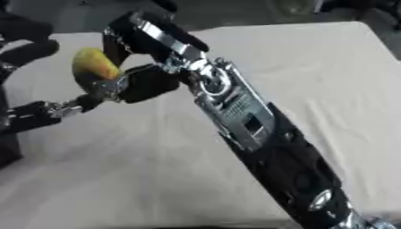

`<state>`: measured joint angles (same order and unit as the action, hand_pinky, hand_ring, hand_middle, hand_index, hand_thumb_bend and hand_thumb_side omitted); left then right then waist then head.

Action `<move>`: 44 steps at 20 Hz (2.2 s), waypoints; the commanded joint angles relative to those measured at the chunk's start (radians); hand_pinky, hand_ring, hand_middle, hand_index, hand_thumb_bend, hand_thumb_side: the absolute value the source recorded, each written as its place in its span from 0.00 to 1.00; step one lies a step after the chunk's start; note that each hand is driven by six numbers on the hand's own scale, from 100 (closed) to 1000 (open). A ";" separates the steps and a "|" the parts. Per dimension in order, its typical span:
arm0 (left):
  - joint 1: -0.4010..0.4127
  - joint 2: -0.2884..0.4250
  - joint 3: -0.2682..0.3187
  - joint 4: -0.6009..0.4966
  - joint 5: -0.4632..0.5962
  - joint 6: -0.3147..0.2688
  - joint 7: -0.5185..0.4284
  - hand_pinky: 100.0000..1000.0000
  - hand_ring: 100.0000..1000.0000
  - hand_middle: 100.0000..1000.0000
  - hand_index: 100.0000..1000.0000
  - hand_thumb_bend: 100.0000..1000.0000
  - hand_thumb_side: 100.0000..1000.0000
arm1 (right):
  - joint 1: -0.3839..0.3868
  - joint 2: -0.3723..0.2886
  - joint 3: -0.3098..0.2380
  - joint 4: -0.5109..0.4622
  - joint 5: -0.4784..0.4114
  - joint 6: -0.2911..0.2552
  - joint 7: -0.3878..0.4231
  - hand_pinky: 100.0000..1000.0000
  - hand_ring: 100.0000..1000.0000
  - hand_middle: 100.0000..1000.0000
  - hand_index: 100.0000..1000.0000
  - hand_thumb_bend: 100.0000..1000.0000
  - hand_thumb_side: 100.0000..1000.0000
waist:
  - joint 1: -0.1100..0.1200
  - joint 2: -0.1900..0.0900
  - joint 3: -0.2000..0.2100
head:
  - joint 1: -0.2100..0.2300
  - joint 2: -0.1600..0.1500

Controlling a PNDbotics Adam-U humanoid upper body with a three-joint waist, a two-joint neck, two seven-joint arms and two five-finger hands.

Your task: Pick up the objects with one hand, pass them to the other hand, and then place them into the box on the other side of the table.

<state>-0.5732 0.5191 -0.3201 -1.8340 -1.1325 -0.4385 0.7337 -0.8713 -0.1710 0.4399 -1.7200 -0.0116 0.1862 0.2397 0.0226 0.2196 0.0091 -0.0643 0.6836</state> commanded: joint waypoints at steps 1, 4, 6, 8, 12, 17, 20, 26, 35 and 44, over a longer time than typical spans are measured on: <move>-0.023 0.004 -0.003 -0.012 0.014 -0.020 0.007 0.57 0.49 0.66 0.76 0.87 0.00 | -0.018 -0.010 -0.003 -0.031 -0.018 -0.004 0.004 0.58 0.40 0.36 0.41 0.25 0.00 | 0.007 0.005 0.001 | 0.000 -0.004; -0.031 -0.002 -0.010 -0.011 0.023 -0.024 0.000 0.57 0.49 0.66 0.76 0.87 0.00 | -0.015 -0.021 -0.003 -0.048 -0.036 0.000 0.005 0.58 0.40 0.36 0.41 0.25 0.00 | 0.008 0.006 0.001 | 0.000 -0.005; -0.035 -0.006 -0.012 -0.012 0.028 -0.025 -0.002 0.57 0.49 0.66 0.76 0.87 0.00 | -0.013 -0.025 -0.002 -0.055 -0.041 0.004 0.007 0.58 0.40 0.36 0.41 0.25 0.00 | 0.008 0.006 0.001 | 0.000 -0.006; -0.037 -0.010 -0.014 -0.014 0.030 -0.025 -0.003 0.57 0.49 0.66 0.76 0.87 0.00 | -0.013 -0.027 -0.002 -0.060 -0.045 0.008 0.007 0.58 0.40 0.36 0.41 0.25 0.00 | 0.008 0.006 0.001 | 0.000 -0.007; -0.044 -0.015 -0.023 -0.014 0.031 -0.031 -0.010 0.57 0.49 0.66 0.75 0.87 0.00 | -0.012 -0.026 -0.003 -0.061 -0.049 0.008 0.011 0.57 0.39 0.36 0.41 0.25 0.00 | 0.009 0.007 0.001 | 0.002 -0.008; -0.048 -0.016 -0.031 -0.011 0.026 -0.037 -0.023 0.57 0.49 0.67 0.76 0.86 0.00 | -0.014 -0.028 -0.004 -0.060 -0.053 0.006 0.014 0.57 0.39 0.36 0.41 0.25 0.00 | 0.010 0.007 0.000 | 0.003 -0.006; -0.050 -0.017 -0.033 -0.010 0.021 -0.036 -0.030 0.58 0.50 0.67 0.76 0.86 0.00 | -0.015 -0.029 -0.003 -0.060 -0.058 0.008 0.016 0.57 0.39 0.36 0.41 0.25 0.00 | 0.010 0.008 -0.001 | 0.004 -0.007; -0.059 -0.023 -0.040 -0.016 0.017 -0.039 -0.025 0.57 0.50 0.67 0.76 0.87 0.00 | -0.015 -0.031 -0.001 -0.060 -0.062 0.014 0.019 0.57 0.39 0.36 0.40 0.25 0.00 | 0.009 0.009 -0.001 | 0.004 -0.009; -0.066 -0.031 -0.046 -0.002 0.003 -0.027 -0.049 0.58 0.50 0.68 0.75 0.84 0.00 | -0.016 -0.031 0.004 -0.064 -0.073 0.021 0.029 0.56 0.39 0.36 0.40 0.25 0.00 | 0.007 0.010 -0.002 | 0.005 -0.012; -0.069 -0.038 -0.049 0.007 0.000 -0.018 -0.064 0.58 0.50 0.67 0.74 0.81 0.00 | -0.015 -0.032 0.004 -0.067 -0.082 0.027 0.031 0.56 0.39 0.36 0.40 0.24 0.00 | 0.006 0.010 -0.002 | 0.008 -0.015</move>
<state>-0.6251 0.4732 -0.3737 -1.8199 -1.1283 -0.4530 0.6671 -0.8698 -0.1907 0.4493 -1.7627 -0.0849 0.2132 0.2709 0.0226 0.2262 0.0073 -0.0584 0.6821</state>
